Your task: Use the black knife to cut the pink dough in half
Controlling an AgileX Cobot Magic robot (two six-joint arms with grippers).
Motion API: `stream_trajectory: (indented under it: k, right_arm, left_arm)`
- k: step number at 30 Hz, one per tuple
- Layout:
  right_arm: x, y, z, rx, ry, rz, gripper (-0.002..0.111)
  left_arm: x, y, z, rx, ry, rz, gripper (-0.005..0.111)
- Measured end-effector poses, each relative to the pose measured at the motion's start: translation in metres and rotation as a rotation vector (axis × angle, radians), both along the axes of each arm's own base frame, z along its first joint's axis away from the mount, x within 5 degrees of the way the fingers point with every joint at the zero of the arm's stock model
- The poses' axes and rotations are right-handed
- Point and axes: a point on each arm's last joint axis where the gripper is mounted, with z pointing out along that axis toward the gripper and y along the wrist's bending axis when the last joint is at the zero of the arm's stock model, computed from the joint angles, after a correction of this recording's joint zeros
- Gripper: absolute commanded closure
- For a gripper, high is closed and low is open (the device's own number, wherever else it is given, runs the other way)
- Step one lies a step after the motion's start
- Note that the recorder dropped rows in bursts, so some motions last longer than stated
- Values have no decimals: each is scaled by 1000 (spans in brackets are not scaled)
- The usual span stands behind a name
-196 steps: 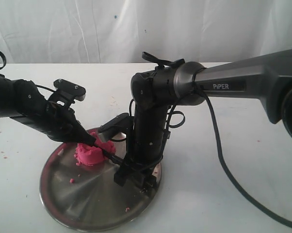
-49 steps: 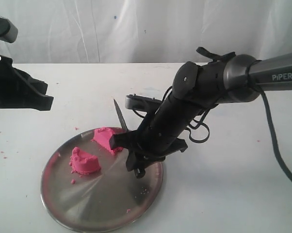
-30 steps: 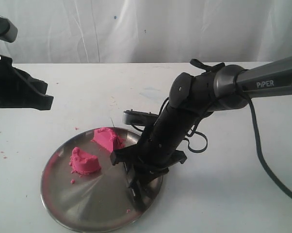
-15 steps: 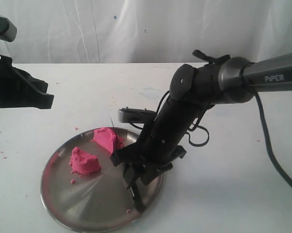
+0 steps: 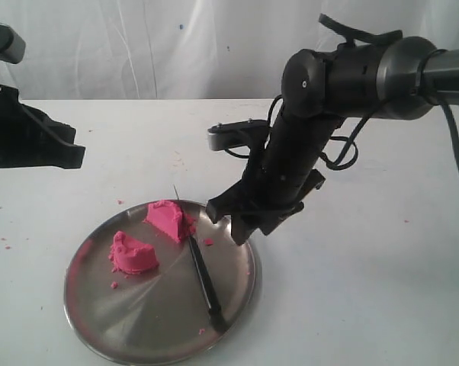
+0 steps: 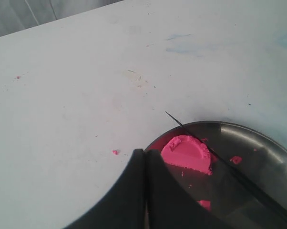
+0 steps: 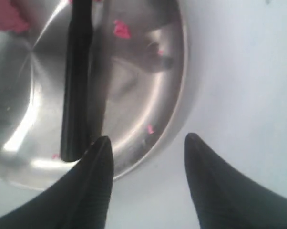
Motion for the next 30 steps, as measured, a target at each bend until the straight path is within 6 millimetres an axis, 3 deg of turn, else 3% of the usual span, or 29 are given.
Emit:
stream_trajectory:
  k: [6,11,18,26,30]
  right_arm:
    - [-10,17,-3,86,29,129,66]
    - [-14,36,-22,86,23,176,66]
    - [-14,48,-41,78,14,184,66]
    - [-9,48,-34,70,-79,177,67]
    - [-2,37,-20,49,-145,159,85]
  left_arm:
    - [0,0,0,-2,-1,2,107]
    - [0,0,0,-2,-1,2,107]
    - [0,0,0,-4,0,3,107]
    - [0,0,0,-6,-2,4,107]
    - [0,0,0,-6,-2,4,107]
